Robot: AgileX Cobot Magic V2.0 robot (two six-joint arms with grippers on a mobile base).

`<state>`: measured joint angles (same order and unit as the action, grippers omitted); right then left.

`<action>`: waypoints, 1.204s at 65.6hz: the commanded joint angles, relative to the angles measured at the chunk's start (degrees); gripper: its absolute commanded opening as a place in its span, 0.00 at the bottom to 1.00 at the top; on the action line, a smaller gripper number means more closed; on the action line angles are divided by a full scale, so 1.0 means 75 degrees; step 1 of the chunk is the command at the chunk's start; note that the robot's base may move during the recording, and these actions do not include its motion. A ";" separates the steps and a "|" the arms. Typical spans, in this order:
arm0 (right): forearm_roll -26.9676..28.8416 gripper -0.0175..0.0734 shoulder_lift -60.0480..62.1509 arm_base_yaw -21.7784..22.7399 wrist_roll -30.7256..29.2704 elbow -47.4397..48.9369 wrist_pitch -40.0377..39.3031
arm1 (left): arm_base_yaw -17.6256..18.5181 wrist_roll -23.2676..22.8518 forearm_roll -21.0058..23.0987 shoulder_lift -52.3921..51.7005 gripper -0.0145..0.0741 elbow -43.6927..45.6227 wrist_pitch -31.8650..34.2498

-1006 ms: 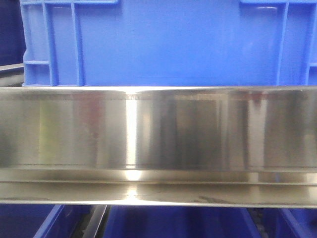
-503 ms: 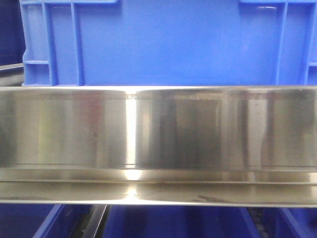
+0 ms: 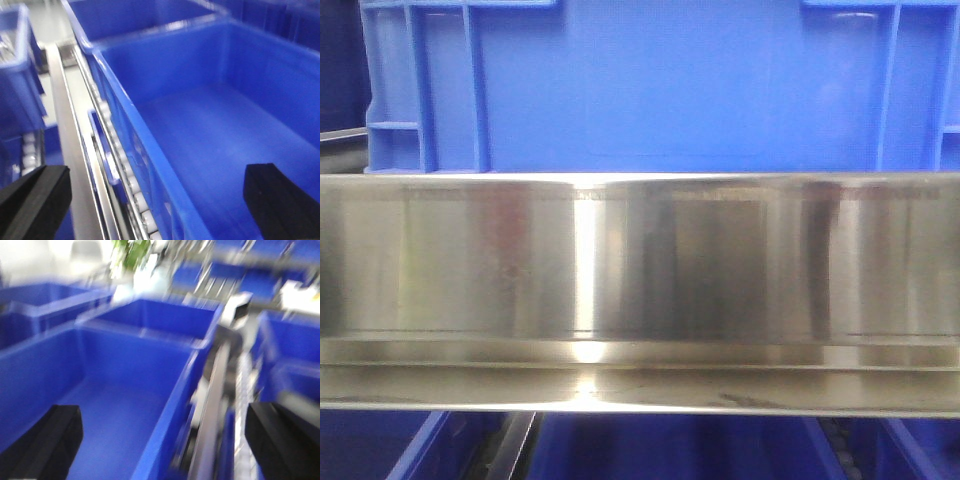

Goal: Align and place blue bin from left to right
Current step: 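Close both grippers on opposite side walls of the blue bin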

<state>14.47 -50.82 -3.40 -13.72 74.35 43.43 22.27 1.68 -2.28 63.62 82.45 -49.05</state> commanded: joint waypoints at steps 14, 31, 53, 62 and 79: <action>-0.0331 0.81 -0.2416 -0.0030 0.1342 0.2444 0.2259 | 0.0050 -0.0795 -0.0263 0.2136 0.82 0.2374 -0.1798; -0.1453 0.81 -0.4397 -0.0060 0.2132 0.4840 0.3537 | 0.0050 -0.1191 -0.0338 0.3783 0.82 0.4230 -0.2789; -0.1649 0.81 -0.5401 -0.0568 0.2334 0.4999 0.3537 | -0.0049 -0.1454 -0.0661 0.4772 0.82 0.4696 -0.2789; -0.1649 0.81 -0.5866 -0.0585 0.2334 0.4999 0.3537 | -0.0239 -0.1454 -0.0611 0.5073 0.82 0.4696 -0.2789; -0.1630 0.81 -0.6649 -0.0585 0.2344 0.4999 0.3537 | -0.0423 -0.1454 -0.0583 0.5617 0.82 0.4696 -0.2789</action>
<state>2.92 -99.53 -7.75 3.74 111.43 70.28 19.32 -8.79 -7.05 104.90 117.29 -70.39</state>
